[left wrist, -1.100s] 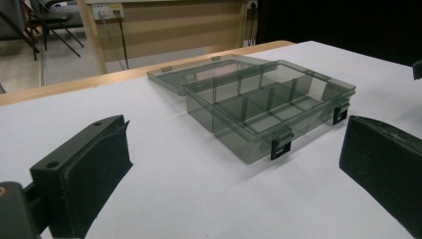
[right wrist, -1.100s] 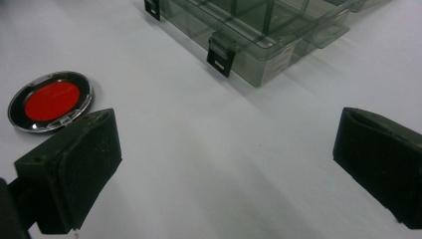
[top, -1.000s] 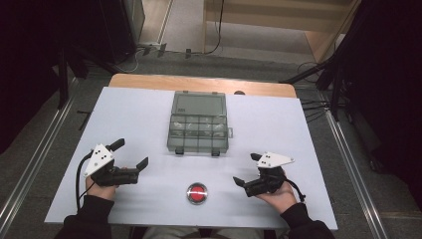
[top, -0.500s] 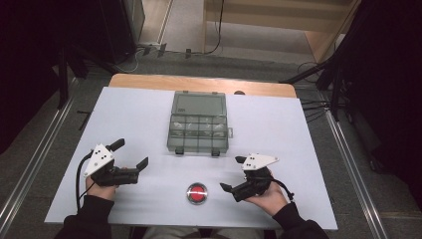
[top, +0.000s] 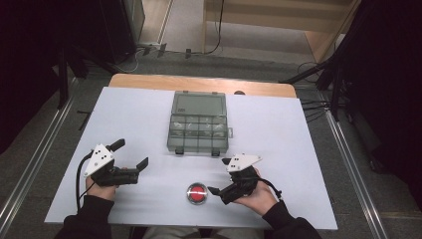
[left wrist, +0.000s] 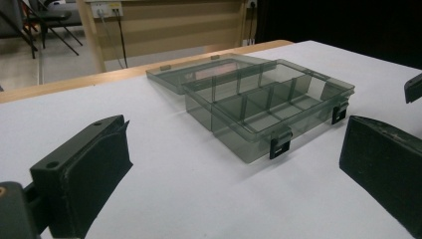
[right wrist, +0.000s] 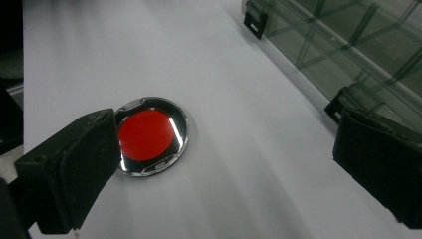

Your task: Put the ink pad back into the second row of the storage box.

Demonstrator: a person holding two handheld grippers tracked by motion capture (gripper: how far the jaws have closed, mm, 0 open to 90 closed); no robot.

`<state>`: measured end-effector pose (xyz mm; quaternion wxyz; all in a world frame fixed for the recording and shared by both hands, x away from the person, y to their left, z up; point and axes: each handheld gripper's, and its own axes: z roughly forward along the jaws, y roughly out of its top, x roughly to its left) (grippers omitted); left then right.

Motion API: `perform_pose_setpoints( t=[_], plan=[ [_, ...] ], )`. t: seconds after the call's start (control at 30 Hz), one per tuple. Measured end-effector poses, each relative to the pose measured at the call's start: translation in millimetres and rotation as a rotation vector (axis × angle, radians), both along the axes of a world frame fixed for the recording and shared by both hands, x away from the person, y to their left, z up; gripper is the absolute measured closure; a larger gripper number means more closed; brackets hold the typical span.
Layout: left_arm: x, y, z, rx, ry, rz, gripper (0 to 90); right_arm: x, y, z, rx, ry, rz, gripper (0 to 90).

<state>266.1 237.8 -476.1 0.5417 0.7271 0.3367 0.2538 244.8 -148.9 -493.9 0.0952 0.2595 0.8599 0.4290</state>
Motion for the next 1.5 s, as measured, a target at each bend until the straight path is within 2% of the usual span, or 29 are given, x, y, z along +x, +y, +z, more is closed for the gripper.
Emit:
perform_pose_setpoints(
  t=[1.0,1.17,1.43,1.5],
  plan=[
    [-0.4,0.3,0.0,-0.006,0.002,0.003,0.0,-2.1,51.3,-14.9,-0.085,0.059,0.141,0.0],
    [-0.5,0.4,0.1,-0.01,0.002,0.001,0.0,-4.5,58.8,-19.6,-0.124,0.053,0.17,5.7],
    [-0.2,0.2,-0.2,-0.009,0.006,0.0,0.0,-5.3,59.0,-20.2,-0.128,0.053,0.185,13.3],
    [-0.2,0.3,-0.1,-0.009,0.005,0.001,0.0,-6.2,60.5,-21.8,-0.147,0.049,0.19,13.8]
  ],
)
